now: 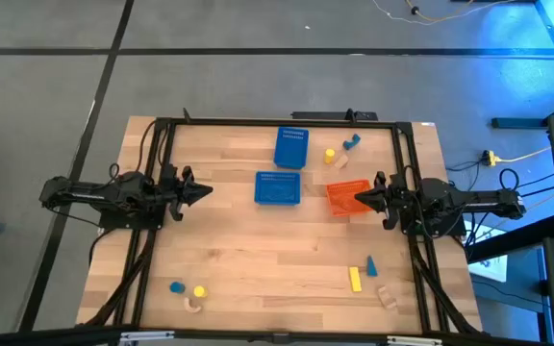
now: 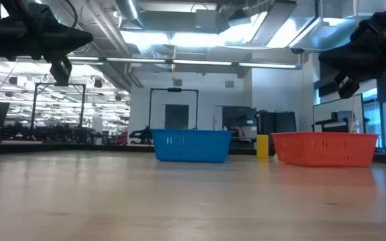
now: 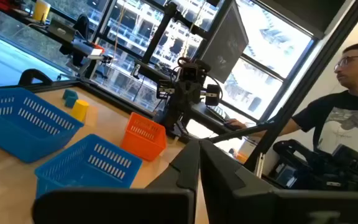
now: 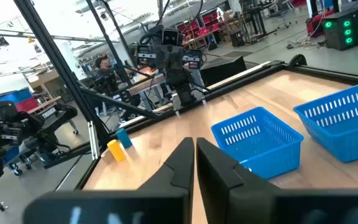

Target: Sort & place blocks by color

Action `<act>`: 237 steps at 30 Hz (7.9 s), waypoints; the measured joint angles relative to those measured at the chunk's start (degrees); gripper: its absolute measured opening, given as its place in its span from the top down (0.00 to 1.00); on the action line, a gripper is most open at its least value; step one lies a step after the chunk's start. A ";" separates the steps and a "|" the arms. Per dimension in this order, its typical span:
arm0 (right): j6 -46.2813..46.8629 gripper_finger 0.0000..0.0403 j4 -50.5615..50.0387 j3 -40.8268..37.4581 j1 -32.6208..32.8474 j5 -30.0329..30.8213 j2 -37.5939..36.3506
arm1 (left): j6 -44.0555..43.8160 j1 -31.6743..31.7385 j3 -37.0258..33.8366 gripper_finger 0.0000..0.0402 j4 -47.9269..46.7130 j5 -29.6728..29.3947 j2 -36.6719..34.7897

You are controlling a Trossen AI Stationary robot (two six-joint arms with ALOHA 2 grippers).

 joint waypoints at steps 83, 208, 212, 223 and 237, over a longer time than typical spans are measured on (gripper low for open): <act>0.00 0.95 0.00 0.00 0.00 -0.01 -0.02 | 0.02 0.02 0.00 0.96 0.00 0.02 0.02; 0.00 0.95 0.00 0.00 -0.02 0.00 0.00 | 34.58 13.04 88.54 0.71 -68.45 7.79 101.74; 0.00 0.95 0.00 0.00 0.00 0.00 0.00 | 36.22 12.98 92.28 0.71 -73.02 7.54 108.71; 0.00 0.95 -0.01 0.00 -0.01 0.00 0.00 | 39.15 12.90 92.54 0.70 -69.47 5.45 113.15; 0.01 0.95 0.00 0.00 -0.01 0.00 0.00 | 37.28 12.90 95.79 0.32 -71.72 3.75 112.56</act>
